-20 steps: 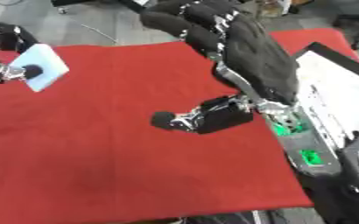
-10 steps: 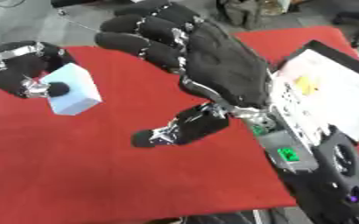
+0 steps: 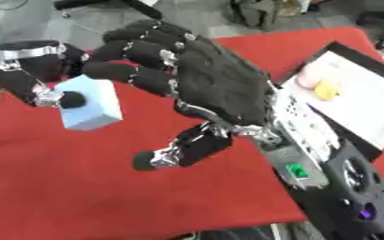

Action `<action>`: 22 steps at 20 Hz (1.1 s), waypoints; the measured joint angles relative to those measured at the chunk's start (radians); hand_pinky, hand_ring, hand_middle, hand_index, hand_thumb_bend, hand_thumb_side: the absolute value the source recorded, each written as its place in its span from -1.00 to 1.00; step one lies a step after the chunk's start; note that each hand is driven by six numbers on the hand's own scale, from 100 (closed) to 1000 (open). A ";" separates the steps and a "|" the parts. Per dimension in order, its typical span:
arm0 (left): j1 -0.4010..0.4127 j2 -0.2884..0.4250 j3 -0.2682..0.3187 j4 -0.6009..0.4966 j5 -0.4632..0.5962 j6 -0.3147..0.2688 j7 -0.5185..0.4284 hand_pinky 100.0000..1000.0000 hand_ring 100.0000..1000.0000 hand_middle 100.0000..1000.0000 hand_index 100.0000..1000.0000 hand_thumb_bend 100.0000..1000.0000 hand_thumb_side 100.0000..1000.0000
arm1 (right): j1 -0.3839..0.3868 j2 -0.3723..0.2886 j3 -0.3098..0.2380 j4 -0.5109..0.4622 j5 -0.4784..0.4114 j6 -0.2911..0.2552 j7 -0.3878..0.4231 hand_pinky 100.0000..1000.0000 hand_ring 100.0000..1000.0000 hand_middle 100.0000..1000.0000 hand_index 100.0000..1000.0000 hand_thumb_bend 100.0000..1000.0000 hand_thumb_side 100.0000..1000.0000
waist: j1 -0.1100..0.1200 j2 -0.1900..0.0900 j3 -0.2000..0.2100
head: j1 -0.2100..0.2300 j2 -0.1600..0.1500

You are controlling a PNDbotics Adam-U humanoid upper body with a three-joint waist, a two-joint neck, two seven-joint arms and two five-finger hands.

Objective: Pick up the objects with one hand, pass them to the other hand, and then place them into the box on the other side of the table.

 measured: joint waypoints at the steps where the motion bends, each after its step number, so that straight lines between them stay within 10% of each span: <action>1: -0.004 -0.002 -0.005 -0.008 0.003 0.004 -0.004 0.11 -0.19 -0.30 -0.08 -0.90 -0.54 | 0.000 0.006 0.002 0.012 -0.003 0.003 0.010 0.67 0.70 0.52 0.80 0.24 -0.38 | 0.001 0.000 0.001 | -0.002 0.000; 22: -0.010 -0.029 -0.032 -0.011 -0.032 0.029 -0.027 0.11 -0.19 -0.29 -0.08 -0.88 -0.56 | -0.010 0.170 -0.002 0.309 0.183 0.031 -0.099 0.59 0.55 0.21 0.72 0.12 -0.44 | 0.012 0.001 0.019 | -0.032 0.000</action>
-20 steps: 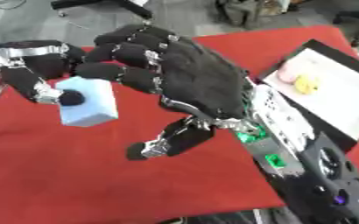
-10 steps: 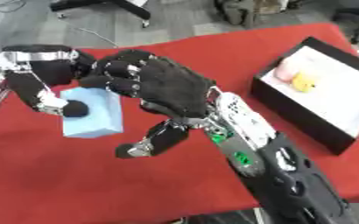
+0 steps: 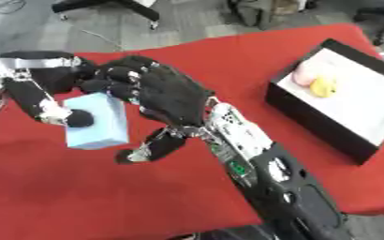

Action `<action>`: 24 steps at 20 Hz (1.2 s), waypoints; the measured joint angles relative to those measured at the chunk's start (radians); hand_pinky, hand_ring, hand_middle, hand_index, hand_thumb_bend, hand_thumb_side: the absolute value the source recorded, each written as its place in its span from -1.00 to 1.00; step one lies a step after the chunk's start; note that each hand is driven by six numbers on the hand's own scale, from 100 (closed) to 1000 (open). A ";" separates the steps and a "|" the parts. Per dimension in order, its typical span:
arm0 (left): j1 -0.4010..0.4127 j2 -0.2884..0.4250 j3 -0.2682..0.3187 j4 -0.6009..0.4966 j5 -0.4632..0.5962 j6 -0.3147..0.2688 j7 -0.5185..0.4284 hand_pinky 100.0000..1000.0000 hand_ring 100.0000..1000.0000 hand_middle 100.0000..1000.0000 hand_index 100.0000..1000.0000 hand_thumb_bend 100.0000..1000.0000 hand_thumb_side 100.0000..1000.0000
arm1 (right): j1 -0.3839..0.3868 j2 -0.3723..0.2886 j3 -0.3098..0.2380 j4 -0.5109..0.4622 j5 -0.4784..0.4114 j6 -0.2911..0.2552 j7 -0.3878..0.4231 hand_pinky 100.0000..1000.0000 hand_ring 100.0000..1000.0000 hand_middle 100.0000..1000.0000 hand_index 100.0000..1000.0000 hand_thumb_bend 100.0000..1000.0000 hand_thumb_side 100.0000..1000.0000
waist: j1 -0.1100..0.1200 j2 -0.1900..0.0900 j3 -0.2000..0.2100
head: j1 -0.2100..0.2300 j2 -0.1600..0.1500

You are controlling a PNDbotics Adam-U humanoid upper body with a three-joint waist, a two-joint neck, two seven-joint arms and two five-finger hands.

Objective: Pick up the objects with one hand, pass them to the other hand, and then place them into the box on the other side of the table.

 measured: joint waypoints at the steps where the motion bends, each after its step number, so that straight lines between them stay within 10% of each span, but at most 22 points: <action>1: 0.000 0.000 0.000 0.000 -0.001 0.001 -0.001 0.11 -0.19 -0.29 -0.08 -0.88 -0.55 | 0.000 0.001 0.000 0.004 0.002 0.001 -0.007 0.55 0.51 0.06 0.64 0.09 -0.46 | 0.000 0.000 0.002 | 0.000 0.000; 7: 0.000 -0.004 -0.004 0.008 -0.006 0.004 -0.004 0.10 -0.18 -0.27 -0.06 -0.84 -0.53 | 0.000 0.008 0.007 0.021 0.002 0.021 -0.071 0.46 0.33 -0.32 0.11 -0.25 -0.50 | -0.002 0.000 0.004 | -0.002 0.000; 11: 0.000 -0.008 -0.004 0.011 -0.007 0.003 -0.003 0.12 -0.15 -0.24 -0.03 -0.69 -0.41 | 0.001 0.008 0.014 0.029 -0.009 0.038 -0.124 0.38 0.20 -0.46 -0.37 -0.84 -0.61 | -0.004 0.000 0.004 | -0.005 0.000; 24: 0.014 -0.021 0.016 0.015 -0.005 -0.025 -0.007 0.16 -0.07 -0.15 0.08 -0.15 0.04 | 0.001 0.006 0.045 0.044 -0.006 0.037 -0.221 0.38 0.20 -0.42 -0.50 -0.72 -0.68 | -0.010 0.000 0.005 | -0.019 0.000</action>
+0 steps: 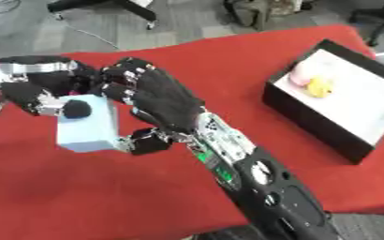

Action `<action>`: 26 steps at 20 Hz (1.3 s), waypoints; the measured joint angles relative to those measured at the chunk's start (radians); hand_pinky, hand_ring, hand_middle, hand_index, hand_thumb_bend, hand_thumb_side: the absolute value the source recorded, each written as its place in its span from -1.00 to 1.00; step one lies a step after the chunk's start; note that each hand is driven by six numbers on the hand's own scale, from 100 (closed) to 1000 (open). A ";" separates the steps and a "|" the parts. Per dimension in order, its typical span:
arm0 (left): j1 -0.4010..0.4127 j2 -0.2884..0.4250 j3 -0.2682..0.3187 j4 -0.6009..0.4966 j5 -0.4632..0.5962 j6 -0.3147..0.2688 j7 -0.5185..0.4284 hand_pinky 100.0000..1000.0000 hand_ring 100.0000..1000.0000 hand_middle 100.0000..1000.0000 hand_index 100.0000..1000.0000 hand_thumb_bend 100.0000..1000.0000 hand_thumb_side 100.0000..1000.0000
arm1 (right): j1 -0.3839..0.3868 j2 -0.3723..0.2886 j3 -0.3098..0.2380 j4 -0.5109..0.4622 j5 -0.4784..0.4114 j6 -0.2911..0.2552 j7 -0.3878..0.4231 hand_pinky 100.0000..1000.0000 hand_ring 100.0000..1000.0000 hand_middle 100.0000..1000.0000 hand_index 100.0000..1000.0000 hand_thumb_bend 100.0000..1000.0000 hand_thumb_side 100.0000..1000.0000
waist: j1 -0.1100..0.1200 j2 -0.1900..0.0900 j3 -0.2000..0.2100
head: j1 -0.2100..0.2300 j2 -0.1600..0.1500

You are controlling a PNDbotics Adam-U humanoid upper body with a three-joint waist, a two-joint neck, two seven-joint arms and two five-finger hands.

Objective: Pick up the objects with one hand, pass them to the other hand, and then place them into the box on the other side of the table.

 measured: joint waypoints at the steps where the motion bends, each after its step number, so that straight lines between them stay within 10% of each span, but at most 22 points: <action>1: 0.003 0.000 0.004 0.002 0.001 -0.003 0.000 0.16 -0.07 -0.15 0.08 -0.14 0.07 | 0.000 -0.002 0.002 0.000 0.005 -0.004 0.001 0.39 0.21 -0.41 -0.50 -0.71 -0.68 | -0.001 0.000 0.000 | -0.001 0.000; 18: 0.013 0.000 0.024 0.023 0.000 -0.008 0.026 0.18 -0.15 -0.13 0.10 -0.32 0.24 | 0.000 -0.016 0.023 0.002 0.012 -0.037 0.015 0.39 0.21 -0.39 -0.51 -0.70 -0.69 | -0.003 0.000 0.000 | -0.004 0.000; 26: -0.015 0.013 0.135 0.095 -0.025 -0.047 0.132 0.18 -0.16 -0.10 0.13 -0.32 0.18 | 0.002 -0.041 0.030 -0.047 -0.039 -0.034 0.037 0.38 0.23 -0.38 -0.50 -0.68 -0.67 | -0.010 -0.007 -0.002 | -0.074 0.000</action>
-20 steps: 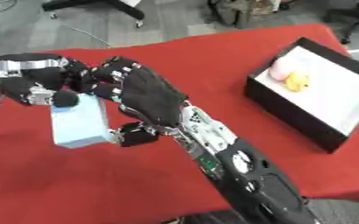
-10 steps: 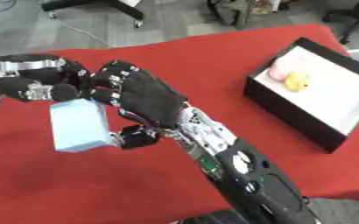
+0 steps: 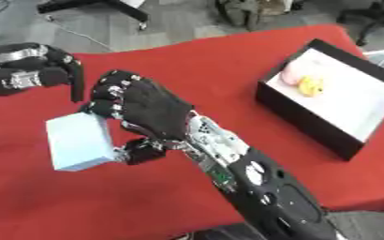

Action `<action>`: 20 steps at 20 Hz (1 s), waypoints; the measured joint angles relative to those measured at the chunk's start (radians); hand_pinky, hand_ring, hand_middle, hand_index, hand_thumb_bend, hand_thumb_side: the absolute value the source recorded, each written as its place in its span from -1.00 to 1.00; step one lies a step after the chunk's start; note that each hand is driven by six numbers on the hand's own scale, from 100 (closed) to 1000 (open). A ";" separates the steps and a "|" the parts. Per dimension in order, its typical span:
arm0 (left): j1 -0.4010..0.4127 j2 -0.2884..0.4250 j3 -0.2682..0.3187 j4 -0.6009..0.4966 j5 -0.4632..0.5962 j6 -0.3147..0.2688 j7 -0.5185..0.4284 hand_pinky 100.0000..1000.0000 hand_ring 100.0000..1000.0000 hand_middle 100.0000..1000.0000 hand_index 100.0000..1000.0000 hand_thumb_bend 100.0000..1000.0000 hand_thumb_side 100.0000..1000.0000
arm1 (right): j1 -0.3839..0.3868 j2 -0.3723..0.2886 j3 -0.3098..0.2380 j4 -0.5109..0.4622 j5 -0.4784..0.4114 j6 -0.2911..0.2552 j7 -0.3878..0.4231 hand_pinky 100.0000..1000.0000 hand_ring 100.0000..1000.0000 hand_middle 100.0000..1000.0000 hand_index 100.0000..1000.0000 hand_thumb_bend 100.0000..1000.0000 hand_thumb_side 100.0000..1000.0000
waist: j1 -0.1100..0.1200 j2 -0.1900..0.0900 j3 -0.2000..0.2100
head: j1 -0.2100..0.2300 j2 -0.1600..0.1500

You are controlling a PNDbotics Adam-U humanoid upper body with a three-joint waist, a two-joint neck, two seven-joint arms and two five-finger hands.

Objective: Pick up the objects with one hand, pass them to the other hand, and then place them into the box on the other side of the table.

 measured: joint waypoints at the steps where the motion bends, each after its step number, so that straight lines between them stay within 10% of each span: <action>1: 0.000 0.007 0.022 0.019 -0.011 -0.009 0.016 0.18 -0.16 -0.10 0.14 -0.32 0.17 | 0.004 -0.004 -0.003 -0.011 -0.011 0.005 0.002 0.38 0.23 -0.39 -0.50 -0.68 -0.67 | -0.002 -0.001 0.000 | -0.015 0.000; 15: 0.216 0.093 0.382 0.178 -0.087 -0.113 0.242 0.18 -0.16 -0.09 0.14 -0.38 0.13 | 0.166 -0.237 -0.263 0.130 -0.223 0.201 -0.132 0.27 0.19 -0.49 -0.50 -0.56 -0.71 | -0.011 -0.007 -0.012 | -0.186 0.000; 18: 0.269 0.091 0.461 0.129 -0.116 -0.104 0.291 0.18 -0.15 -0.09 0.14 -0.38 0.12 | 0.157 -0.273 -0.341 0.206 -0.271 0.249 -0.180 0.21 0.17 -0.53 -0.35 -0.48 -0.64 | -0.015 -0.006 -0.014 | -0.194 0.000; 20: 0.313 0.073 0.512 0.098 -0.129 -0.098 0.323 0.18 -0.15 -0.08 0.14 -0.38 0.12 | 0.187 -0.308 -0.393 0.257 -0.303 0.282 -0.212 0.27 0.29 -0.36 0.15 -0.34 -0.39 | -0.021 -0.006 -0.016 | -0.197 0.000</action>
